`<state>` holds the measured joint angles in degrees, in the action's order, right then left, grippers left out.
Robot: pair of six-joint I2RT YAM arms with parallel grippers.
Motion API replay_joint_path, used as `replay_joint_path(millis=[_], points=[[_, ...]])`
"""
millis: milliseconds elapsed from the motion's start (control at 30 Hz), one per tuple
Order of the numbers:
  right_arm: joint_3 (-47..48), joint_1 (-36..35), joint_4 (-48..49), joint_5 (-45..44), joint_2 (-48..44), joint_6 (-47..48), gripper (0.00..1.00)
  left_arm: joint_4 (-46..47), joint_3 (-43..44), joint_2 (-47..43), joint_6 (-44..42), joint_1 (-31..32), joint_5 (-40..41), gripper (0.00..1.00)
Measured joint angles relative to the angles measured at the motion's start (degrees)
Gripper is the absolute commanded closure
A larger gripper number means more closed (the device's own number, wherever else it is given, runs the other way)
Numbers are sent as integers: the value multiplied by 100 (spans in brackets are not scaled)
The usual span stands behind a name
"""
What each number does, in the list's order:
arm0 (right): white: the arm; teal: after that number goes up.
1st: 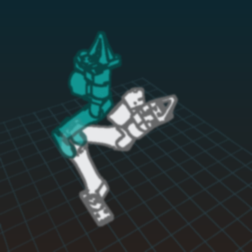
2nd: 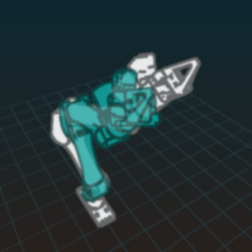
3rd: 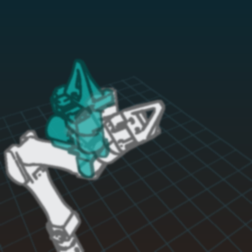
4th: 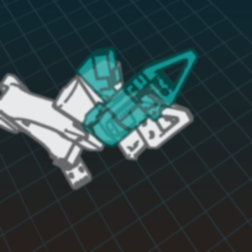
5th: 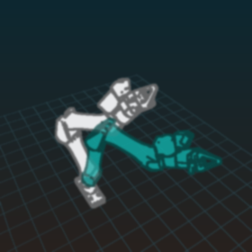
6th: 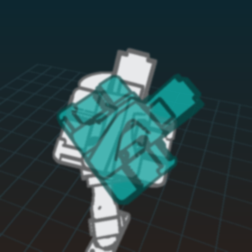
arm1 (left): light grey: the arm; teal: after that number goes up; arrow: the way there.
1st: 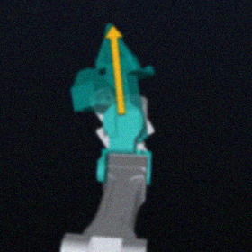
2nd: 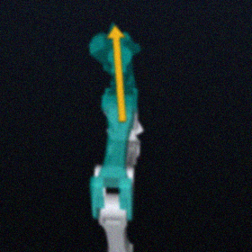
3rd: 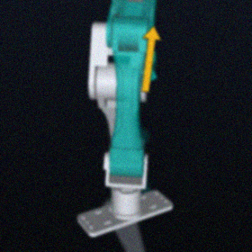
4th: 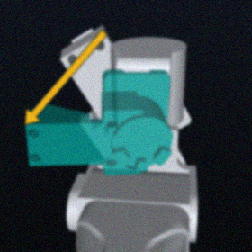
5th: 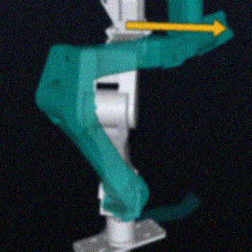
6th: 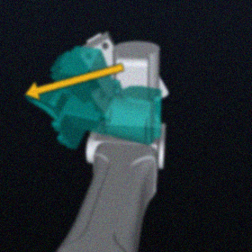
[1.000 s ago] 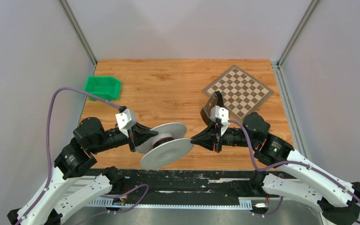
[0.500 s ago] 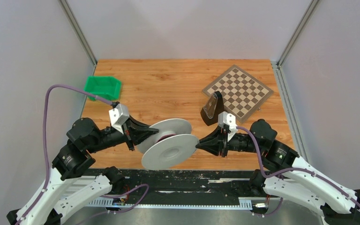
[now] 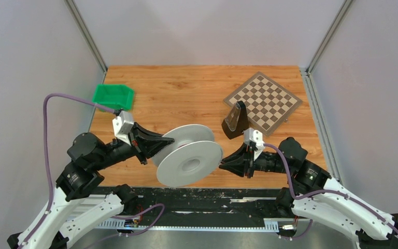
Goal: Wrap the cables
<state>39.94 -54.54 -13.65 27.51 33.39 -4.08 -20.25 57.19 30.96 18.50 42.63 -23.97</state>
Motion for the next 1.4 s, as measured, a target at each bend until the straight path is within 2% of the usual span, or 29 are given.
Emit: replay_joint_path(millis=[333, 500, 633, 733, 867, 1033, 1200, 1400], points=[[-398, 0, 391, -205, -48, -304, 76, 625, -22, -109, 671, 0, 184, 100], [-743, 0, 907, -407, -129, -501, 80, 885, -136, -129, 894, 0, 234, 100], [-922, 0, 1338, -501, -107, -664, 79, 1021, -262, -133, 1054, 0, 354, 100], [-1001, 0, 1563, -533, -52, -782, 73, 1141, -400, -162, 1182, 0, 501, 100], [-1128, 0, 1764, -651, -162, -837, 56, 1250, -542, -216, 1381, 0, 811, 100], [-1604, 0, 2184, -1064, -710, -769, 45, 1290, -562, -258, 1843, 0, 1360, 100], [-2092, 0, 2922, -1458, -1014, -763, 43, 1379, -664, -326, 2583, 0, 1945, 100], [-2218, 0, 3694, -1812, -811, -737, 44, 1344, -682, -295, 3226, 0, 2514, 100]])
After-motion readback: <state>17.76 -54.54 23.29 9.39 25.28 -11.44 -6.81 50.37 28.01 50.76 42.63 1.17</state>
